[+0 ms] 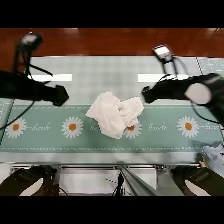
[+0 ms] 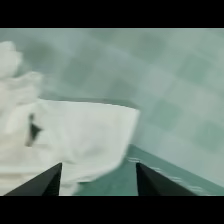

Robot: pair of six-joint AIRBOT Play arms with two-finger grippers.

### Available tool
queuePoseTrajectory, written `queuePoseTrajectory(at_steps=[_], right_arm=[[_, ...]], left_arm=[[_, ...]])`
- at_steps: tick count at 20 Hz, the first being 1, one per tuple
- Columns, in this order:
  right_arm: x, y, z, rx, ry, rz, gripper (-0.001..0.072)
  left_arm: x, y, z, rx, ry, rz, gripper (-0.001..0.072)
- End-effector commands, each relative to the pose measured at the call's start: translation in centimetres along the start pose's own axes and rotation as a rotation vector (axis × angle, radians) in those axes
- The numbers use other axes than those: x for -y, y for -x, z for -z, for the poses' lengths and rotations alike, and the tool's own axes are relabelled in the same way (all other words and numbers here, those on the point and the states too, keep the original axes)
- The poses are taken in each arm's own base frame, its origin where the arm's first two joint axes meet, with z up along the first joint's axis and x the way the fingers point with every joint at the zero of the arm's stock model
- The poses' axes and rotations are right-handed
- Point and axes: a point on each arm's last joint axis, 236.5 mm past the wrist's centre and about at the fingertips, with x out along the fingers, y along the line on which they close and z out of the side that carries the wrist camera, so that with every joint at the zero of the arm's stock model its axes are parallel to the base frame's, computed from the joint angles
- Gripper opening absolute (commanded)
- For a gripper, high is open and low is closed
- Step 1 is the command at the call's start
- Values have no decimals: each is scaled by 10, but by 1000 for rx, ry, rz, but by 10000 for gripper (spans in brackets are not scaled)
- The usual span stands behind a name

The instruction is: Fold the shirts.

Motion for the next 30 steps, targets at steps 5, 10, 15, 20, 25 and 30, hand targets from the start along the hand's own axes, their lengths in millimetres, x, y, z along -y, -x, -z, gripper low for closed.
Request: queuePoseTrajectory(at_steps=[5, 10, 15, 20, 25, 30], right_arm=[[146, 53, 46, -42, -252, 229, 544], [145, 31, 81, -102, -348, 158, 543], [131, 14, 103, -150, -380, 105, 542], [129, 13, 104, -152, -387, 97, 540], [125, 12, 102, -144, -417, 83, 532], [104, -15, 106, -191, -526, -36, 536]], left_arm=[[23, -111, 64, -83, 454, 370, 530], [7, -138, 80, -85, 617, 494, 609], [22, -160, 56, -62, 713, 665, 672], [34, -192, 50, -91, 807, 747, 663], [41, -203, 54, -128, 779, 764, 37], [54, -188, 53, -137, 708, 839, 25]])
